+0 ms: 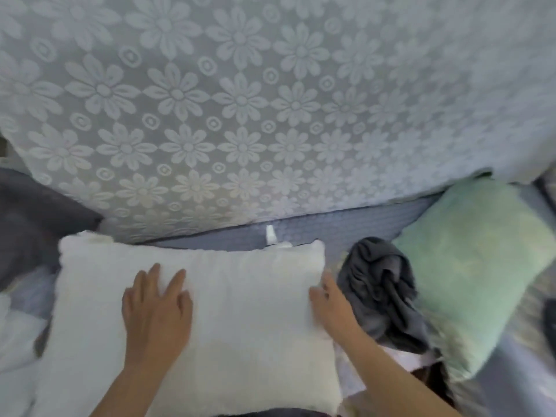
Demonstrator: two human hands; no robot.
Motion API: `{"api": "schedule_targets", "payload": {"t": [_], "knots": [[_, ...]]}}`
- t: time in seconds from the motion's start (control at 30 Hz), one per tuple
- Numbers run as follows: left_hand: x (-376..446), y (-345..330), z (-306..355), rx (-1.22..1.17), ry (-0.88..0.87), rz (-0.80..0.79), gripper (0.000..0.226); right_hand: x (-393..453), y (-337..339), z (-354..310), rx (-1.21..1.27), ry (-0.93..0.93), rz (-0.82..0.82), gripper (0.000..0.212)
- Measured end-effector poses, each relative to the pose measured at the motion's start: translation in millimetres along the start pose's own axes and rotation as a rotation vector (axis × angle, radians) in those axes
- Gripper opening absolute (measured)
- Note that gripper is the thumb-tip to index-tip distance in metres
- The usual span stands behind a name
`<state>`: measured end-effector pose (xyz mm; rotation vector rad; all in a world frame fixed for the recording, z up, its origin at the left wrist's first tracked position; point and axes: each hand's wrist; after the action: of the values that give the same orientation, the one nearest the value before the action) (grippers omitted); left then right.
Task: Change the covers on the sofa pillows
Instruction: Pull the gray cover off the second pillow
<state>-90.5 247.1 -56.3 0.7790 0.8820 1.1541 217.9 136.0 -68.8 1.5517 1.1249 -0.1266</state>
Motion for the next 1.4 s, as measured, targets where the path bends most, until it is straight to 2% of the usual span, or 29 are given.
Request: {"api": "schedule_targets", "payload": {"t": [0.1,0.17,0.27,0.37,0.43,0.53,0.6,0.67,0.7,0.8,0.83,0.87,0.9,0.93,0.97,1.0,1.07,1.1,1.13,1.17,1.2,1.23,1.27,1.3,1.33,1.4], "knots": [[-29,-10,19,0.034,0.106,-0.021,0.058,-13,26,76,-0.182,0.131,-0.088,0.057],[-44,-13,45,0.007,0.134,-0.025,0.061,-9,63,131,-0.223,0.022,-0.107,0.055],[-72,-30,91,0.068,0.036,-0.063,0.064,16,104,213,-0.363,-0.181,-0.160,0.061],[-94,-59,138,0.174,-0.103,-0.111,0.064,59,120,246,-0.429,-0.111,-0.153,0.055],[-113,-85,174,0.209,-0.088,-0.095,0.063,94,122,258,-0.467,-0.042,-0.160,0.048],[-158,-128,225,0.137,0.087,-0.004,0.066,130,125,272,-0.395,0.053,-0.228,0.048],[-189,-148,256,0.009,0.285,0.021,0.066,135,127,286,-0.295,0.103,-0.285,0.050],[-213,-161,283,-0.169,0.522,-0.136,0.060,128,130,289,-0.187,0.061,-0.293,0.054],[-227,-168,299,-0.268,0.606,-0.214,0.059,120,140,292,-0.077,0.035,-0.252,0.048],[-245,-171,340,-0.567,0.652,-0.418,0.062,80,190,288,0.275,0.023,-0.077,0.013],[-244,-173,346,-0.590,0.594,-0.471,0.075,60,213,282,0.360,0.069,-0.044,0.014],[-241,-177,352,-0.553,0.505,-0.514,0.097,39,237,276,0.442,0.130,-0.038,0.019],[-235,-185,368,-0.473,0.368,-0.524,0.118,16,269,274,0.504,0.210,-0.052,0.022],[-230,-190,391,-0.346,0.205,-0.492,0.129,-6,300,276,0.545,0.307,-0.091,0.022],[-222,-193,412,-0.248,0.024,-0.426,0.129,-27,326,276,0.580,0.414,-0.175,0.021],[-213,-194,434,-0.228,-0.112,-0.369,0.118,-47,351,276,0.633,0.516,-0.270,0.023],[-196,-193,488,-0.433,-0.193,-0.352,0.068,-65,390,291,0.800,0.557,-0.346,0.040],[-196,-184,528,-0.597,-0.147,-0.379,0.039,-67,406,311,0.879,0.503,-0.270,0.048],[-198,-179,561,-0.784,0.011,-0.427,0.019,-67,416,332,0.922,0.446,-0.156,0.053],[-198,-178,589,-1.007,0.218,-0.467,0.016,-65,420,350,0.896,0.399,-0.067,0.056],[-199,-176,609,-1.197,0.428,-0.514,0.020,-63,416,362,0.807,0.374,-0.056,0.063],[-210,-175,641,-1.329,0.528,-0.633,0.021,-68,412,386,0.708,0.342,-0.050,0.075],[-219,-173,661,-1.396,0.565,-0.737,0.022,-72,400,396,0.657,0.332,-0.046,0.087],[-227,-174,677,-1.435,0.559,-0.840,0.023,-77,387,402,0.694,0.303,0.027,0.089],[-241,-178,700,-1.415,0.487,-0.964,0.024,-82,380,418,0.799,0.212,0.207,0.079],[-258,-194,722,-1.224,0.276,-1.096,0.032,-78,377,438,1.015,0.040,0.482,0.044]]}}
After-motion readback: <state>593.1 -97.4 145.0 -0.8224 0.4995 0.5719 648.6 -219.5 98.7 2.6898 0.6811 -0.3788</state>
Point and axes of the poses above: each hand's wrist, its own x-axis towards the middle knuckle, its own y-axis out of the back of the hand, z = x × y, and after that the axes turned 12 degrees about -x, right-handed
